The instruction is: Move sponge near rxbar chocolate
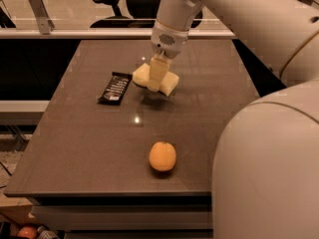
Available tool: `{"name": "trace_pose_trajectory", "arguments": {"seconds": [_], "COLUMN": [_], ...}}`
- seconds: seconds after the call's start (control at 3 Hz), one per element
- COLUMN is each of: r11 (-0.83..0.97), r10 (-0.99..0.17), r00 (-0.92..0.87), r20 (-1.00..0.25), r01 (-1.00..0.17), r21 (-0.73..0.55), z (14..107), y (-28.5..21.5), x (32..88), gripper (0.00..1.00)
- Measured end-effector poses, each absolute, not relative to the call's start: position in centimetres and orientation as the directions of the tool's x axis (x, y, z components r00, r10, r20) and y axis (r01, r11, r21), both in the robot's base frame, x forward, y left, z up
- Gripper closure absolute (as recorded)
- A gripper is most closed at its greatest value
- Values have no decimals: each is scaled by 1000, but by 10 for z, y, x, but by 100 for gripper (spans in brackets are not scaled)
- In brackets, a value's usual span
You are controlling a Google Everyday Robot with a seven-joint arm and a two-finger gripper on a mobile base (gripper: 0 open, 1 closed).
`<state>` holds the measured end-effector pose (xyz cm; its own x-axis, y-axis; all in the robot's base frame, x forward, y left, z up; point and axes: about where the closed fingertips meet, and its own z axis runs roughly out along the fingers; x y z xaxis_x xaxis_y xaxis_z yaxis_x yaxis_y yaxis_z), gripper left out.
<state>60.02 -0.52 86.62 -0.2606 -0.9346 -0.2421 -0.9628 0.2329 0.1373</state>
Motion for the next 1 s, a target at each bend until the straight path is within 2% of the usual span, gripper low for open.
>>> {"name": "trace_pose_trajectory", "arguments": {"seconds": [0.67, 1.0], "r11": [183, 204], "r10": [-941, -943], "r00": [-222, -222], "r20": [-255, -248], "r01": [-969, -974], "r21": [168, 93], "z": [848, 844], "y": [20, 31], "x": [594, 589], "gripper": [100, 100]}}
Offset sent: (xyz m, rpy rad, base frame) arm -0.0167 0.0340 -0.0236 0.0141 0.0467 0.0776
